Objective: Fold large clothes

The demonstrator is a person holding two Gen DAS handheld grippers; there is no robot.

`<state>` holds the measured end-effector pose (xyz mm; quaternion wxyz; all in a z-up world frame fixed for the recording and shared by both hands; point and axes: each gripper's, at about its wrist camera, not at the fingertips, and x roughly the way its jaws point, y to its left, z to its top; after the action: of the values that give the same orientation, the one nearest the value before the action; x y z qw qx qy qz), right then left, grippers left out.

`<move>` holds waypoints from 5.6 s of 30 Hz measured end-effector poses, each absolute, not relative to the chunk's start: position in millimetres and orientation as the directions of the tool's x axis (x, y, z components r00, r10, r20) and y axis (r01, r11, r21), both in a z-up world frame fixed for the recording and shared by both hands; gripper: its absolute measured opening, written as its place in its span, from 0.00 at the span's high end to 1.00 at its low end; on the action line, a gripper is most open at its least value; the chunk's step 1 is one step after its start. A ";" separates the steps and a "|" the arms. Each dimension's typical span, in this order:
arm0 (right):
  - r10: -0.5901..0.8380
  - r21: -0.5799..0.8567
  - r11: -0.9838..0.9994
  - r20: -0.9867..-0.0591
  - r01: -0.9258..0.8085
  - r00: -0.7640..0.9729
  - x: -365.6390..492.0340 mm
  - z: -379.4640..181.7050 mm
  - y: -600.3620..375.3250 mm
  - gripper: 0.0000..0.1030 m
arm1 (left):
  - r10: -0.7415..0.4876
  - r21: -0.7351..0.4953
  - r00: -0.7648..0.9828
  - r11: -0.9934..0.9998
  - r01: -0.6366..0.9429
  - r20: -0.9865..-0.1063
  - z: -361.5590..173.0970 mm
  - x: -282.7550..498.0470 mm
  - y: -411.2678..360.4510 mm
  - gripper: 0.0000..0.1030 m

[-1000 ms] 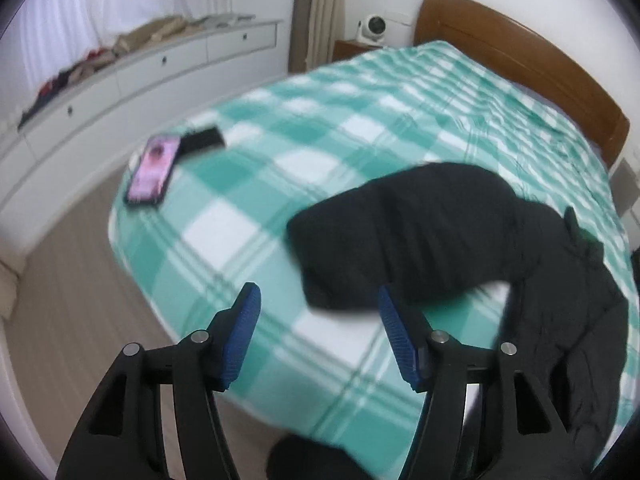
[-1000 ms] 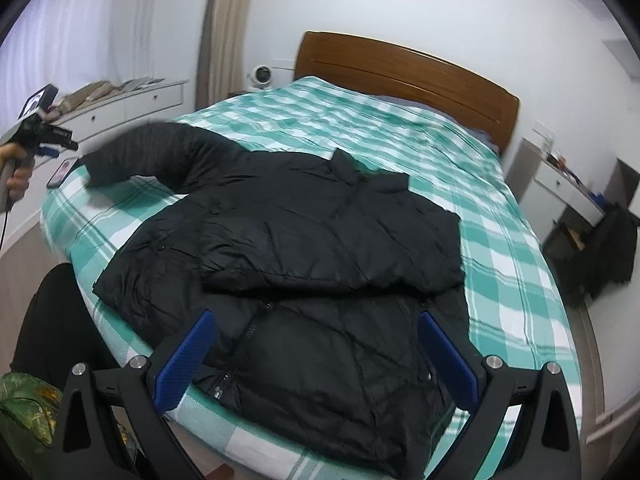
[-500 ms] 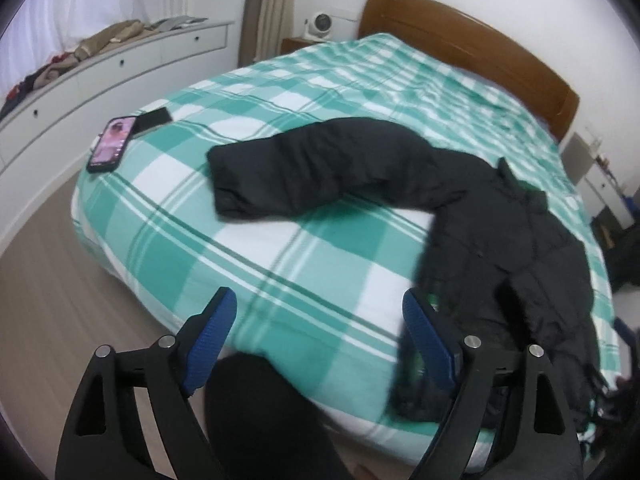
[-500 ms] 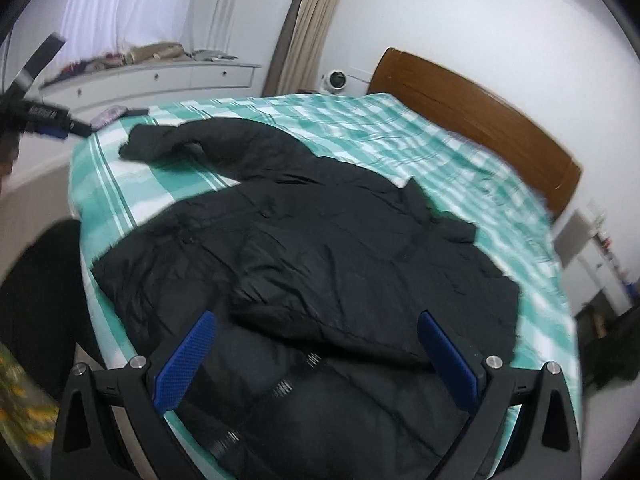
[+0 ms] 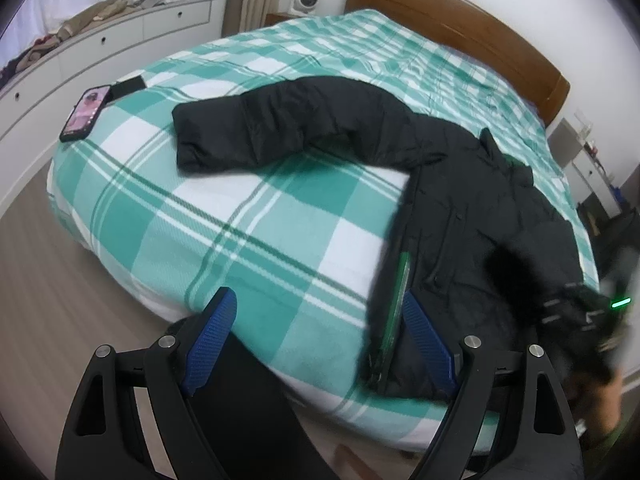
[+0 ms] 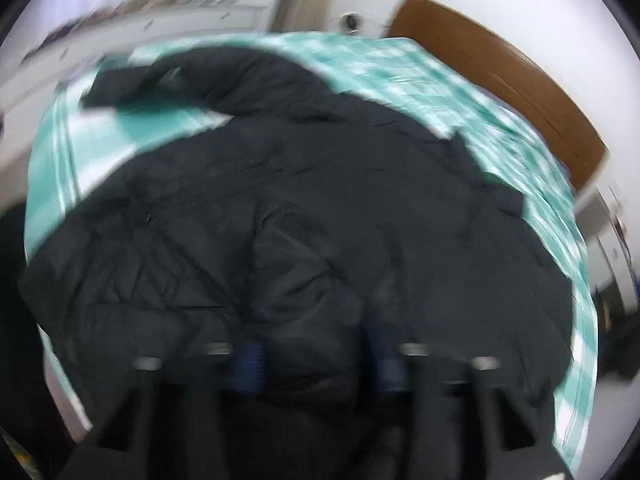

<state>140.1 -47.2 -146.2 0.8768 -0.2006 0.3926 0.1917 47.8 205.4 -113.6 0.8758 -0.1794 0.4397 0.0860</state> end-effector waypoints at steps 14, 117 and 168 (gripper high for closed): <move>-0.251 0.127 0.937 -0.404 0.325 0.880 37.8 68.5 -452.1 0.86 | -0.114 -0.255 0.619 0.956 -0.144 -0.777 -89.7 74.8 136.4 0.17; -0.191 -0.134 0.982 -0.677 0.137 0.711 -5.6 -84.5 -290.7 0.00 | -0.022 -0.059 0.721 0.998 -0.026 -0.693 -99.3 87.1 102.2 0.01; 0.341 0.358 0.930 -0.753 -0.084 0.564 18.0 -121.7 -313.0 0.49 | -0.281 -0.224 0.529 0.960 0.170 -0.801 -151.8 80.9 97.5 0.43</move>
<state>18.0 -313.0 -121.7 0.8727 0.1421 0.4510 0.1217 80.9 97.5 -151.8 0.8723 -0.0590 0.4678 -0.1292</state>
